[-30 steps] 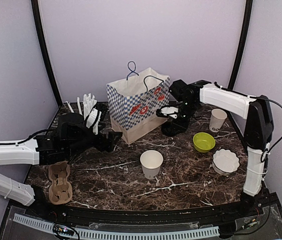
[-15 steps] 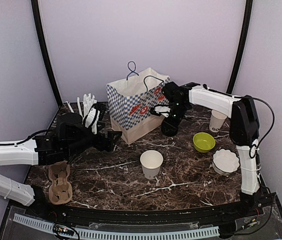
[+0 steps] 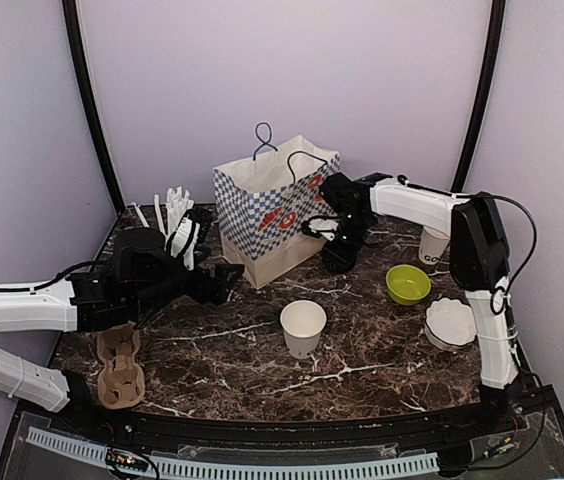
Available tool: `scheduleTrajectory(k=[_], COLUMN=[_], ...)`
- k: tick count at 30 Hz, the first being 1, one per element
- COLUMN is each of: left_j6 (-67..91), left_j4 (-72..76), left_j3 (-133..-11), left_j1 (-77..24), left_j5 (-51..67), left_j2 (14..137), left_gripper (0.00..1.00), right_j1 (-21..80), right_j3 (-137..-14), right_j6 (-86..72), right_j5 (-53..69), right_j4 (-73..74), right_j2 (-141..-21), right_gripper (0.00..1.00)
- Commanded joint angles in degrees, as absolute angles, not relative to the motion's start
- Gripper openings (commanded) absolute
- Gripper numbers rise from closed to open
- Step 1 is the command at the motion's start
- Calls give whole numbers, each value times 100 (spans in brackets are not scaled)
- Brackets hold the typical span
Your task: Pack the takeout coffee
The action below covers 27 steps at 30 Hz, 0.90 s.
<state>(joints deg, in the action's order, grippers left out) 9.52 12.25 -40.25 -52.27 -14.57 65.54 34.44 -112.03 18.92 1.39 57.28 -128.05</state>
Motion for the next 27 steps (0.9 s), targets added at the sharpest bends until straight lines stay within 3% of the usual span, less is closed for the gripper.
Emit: scheduleTrajectory(k=[1,11,22,27], left_j6=[1008,1046,1078,1098], left_j4=[1378,1413,1417,1428], left_j3=[-3946,-3911,-3907,-3902], left_j1=[-5203,-5199,-5203,-5202], left_j5=[-1395,-1349,-1315,-1287], left_j2=[6433,6471,6514,6515], left_gripper=[90,90,90,90], right_j1=[3411,3408,3401,3394], right_j3=[-11465,-11666,-11698,-11707], right_j6=[1730,1717,1741,1728], right_j5=[-163,-265,-262,-355], right_j4=[5589,5589,5582,5575], right_j2=[-13009,-13298,-13418,-13439], right_gripper=[45,43,15,9])
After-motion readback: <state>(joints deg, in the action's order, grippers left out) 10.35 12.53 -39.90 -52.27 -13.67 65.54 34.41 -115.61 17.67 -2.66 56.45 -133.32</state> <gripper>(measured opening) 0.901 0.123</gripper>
